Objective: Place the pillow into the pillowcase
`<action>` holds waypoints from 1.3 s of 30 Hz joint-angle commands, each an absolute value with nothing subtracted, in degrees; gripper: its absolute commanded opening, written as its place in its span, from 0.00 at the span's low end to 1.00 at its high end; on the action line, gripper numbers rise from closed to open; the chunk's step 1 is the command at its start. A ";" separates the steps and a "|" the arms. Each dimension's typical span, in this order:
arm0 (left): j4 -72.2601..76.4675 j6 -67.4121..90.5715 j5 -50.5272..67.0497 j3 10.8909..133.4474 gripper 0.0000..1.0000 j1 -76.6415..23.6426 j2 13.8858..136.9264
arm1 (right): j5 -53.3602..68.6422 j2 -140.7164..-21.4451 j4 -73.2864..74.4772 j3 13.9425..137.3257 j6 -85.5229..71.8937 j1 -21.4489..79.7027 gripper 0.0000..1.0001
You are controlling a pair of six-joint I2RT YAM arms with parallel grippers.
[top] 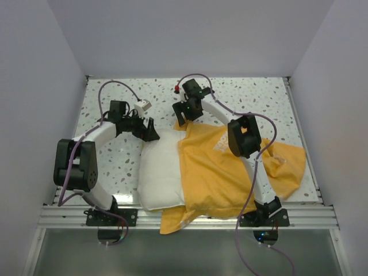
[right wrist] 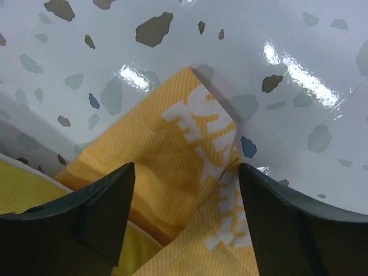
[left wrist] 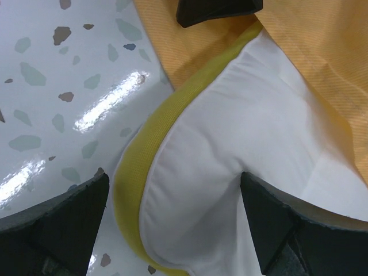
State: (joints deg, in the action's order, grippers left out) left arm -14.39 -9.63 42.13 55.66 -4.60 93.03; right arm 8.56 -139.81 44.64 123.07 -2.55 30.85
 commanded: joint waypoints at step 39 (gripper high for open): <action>73.52 61.98 52.46 31.64 0.42 -5.72 104.16 | 23.22 -127.88 21.33 127.80 -25.15 43.34 0.71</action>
State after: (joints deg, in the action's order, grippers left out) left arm 73.93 69.45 52.47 32.36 -7.86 105.51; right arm 23.20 -128.27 25.71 126.02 -27.51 43.00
